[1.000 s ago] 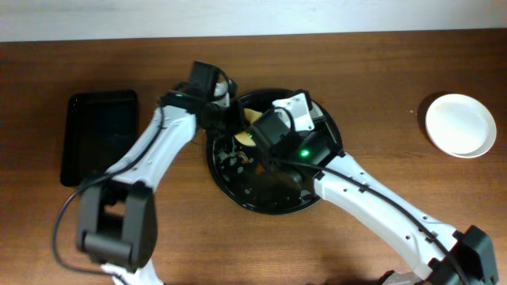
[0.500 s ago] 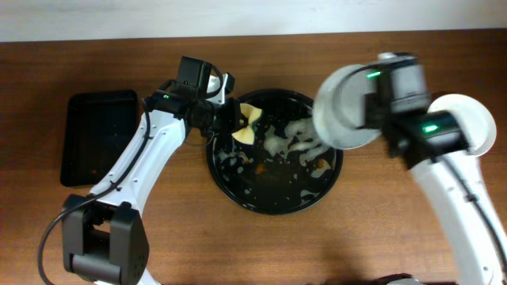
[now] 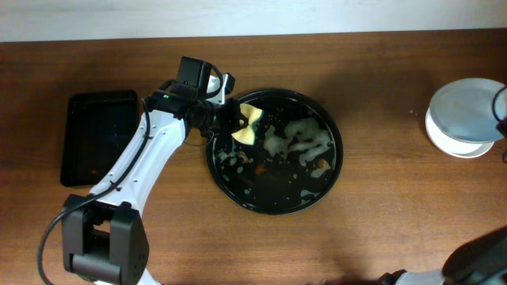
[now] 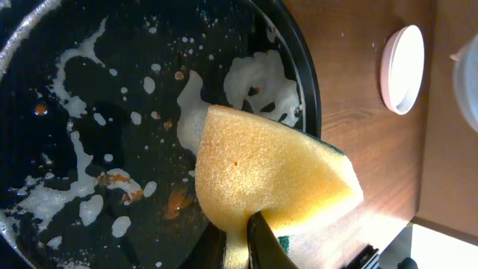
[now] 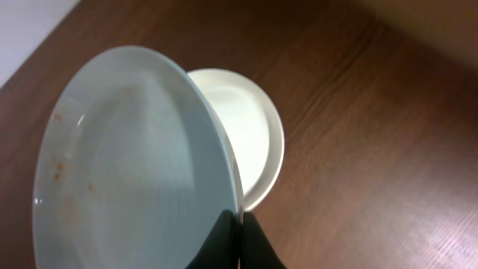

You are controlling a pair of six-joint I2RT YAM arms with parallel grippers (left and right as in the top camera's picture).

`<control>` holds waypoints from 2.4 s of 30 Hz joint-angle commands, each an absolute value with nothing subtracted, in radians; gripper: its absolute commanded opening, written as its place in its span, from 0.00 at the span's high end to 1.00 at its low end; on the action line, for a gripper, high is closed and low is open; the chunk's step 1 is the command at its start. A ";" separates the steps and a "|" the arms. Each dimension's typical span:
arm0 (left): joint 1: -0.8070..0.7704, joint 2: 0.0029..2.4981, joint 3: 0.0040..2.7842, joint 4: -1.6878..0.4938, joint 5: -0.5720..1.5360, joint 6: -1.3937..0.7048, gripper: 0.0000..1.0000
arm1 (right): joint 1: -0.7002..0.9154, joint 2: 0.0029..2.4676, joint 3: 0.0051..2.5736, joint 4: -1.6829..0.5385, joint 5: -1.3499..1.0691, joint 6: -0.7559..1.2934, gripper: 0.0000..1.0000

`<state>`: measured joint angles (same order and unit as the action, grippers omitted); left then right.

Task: Clean dirty plates on tray and stack at the side
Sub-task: 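Carry the cleaned white plate right and stack it on the plates, then place the sponge into the black rectangular tray with the left gripper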

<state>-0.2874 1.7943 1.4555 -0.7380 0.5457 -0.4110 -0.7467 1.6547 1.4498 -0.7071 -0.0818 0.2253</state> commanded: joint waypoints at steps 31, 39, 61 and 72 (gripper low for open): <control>-0.313 1.708 1.456 -0.803 0.494 -0.289 0.93 | -0.734 1.610 1.465 -0.694 -0.841 0.209 0.20; -0.044 1.579 1.456 -0.978 0.185 -0.247 0.91 | -0.310 1.402 1.465 -1.031 -0.598 0.127 0.01; 0.339 1.993 1.443 -0.795 -0.101 -0.066 0.59 | 0.073 1.428 1.464 -1.138 -0.403 0.131 0.01; 0.358 1.982 1.369 -0.775 -0.150 -0.216 0.99 | 0.072 1.428 1.464 -1.157 -0.403 0.131 0.01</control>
<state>0.3477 1.9862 1.4265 -0.8318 -0.1101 -0.1577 0.0654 1.4261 1.4620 -1.1534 -0.4149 0.1341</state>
